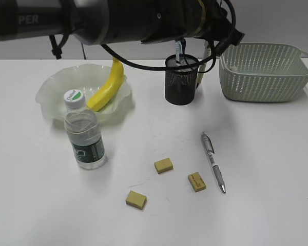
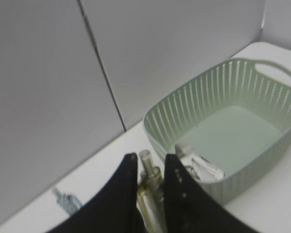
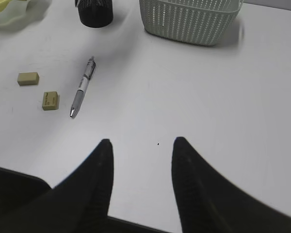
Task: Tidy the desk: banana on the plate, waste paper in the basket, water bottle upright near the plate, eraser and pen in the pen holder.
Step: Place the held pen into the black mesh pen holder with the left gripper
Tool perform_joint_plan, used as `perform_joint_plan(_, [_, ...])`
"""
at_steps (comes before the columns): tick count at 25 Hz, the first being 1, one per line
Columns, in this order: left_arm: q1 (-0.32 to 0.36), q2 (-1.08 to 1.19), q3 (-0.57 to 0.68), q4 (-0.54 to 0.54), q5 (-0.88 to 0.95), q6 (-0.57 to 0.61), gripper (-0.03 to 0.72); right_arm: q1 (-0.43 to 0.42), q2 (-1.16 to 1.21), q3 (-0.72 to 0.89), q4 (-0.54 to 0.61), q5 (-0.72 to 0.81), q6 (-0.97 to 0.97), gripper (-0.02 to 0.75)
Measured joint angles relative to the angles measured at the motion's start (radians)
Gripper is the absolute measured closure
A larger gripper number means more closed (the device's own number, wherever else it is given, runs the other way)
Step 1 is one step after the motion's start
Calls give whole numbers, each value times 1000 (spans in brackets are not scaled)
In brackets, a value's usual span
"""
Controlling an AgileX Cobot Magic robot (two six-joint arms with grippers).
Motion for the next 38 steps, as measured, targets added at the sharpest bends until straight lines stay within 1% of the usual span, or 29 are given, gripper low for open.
perform_joint_plan(2, [15, 0, -3, 81, -73, -1, 575, 0, 0, 0, 0, 0, 0, 418])
perform_joint_plan(5, [48, 1, -26, 112, -135, -5, 576, 0, 0, 0, 1, 0, 0, 438])
perform_joint_plan(8, [101, 1, -58, 119, -192, -8, 576, 0, 0, 0, 1, 0, 0, 456])
perform_joint_plan(12, [175, 1, -65, 113, -280, -8, 578, 0, 0, 0, 1, 0, 0, 470])
perform_joint_plan(16, [218, 21, -69, 83, -348, -9, 579, 0, 0, 0, 1, 0, 0, 481])
perform_joint_plan(19, [235, 59, -70, 59, -399, -10, 579, 0, 0, 0, 1, 0, 0, 482])
perform_joint_plan(32, [262, 141, -70, 49, -413, -11, 579, 0, 0, 0, 1, 0, 0, 482])
perform_joint_plan(33, [262, 141, -70, 49, -416, -11, 572, 0, 0, 0, 1, 0, 0, 482])
perform_joint_plan(35, [261, 140, -70, 49, -418, -11, 527, 0, 0, 0, 1, 0, 0, 482])
perform_joint_plan(38, [260, 138, -71, 48, -392, -11, 417, 0, 0, 0, 1, 0, 0, 482])
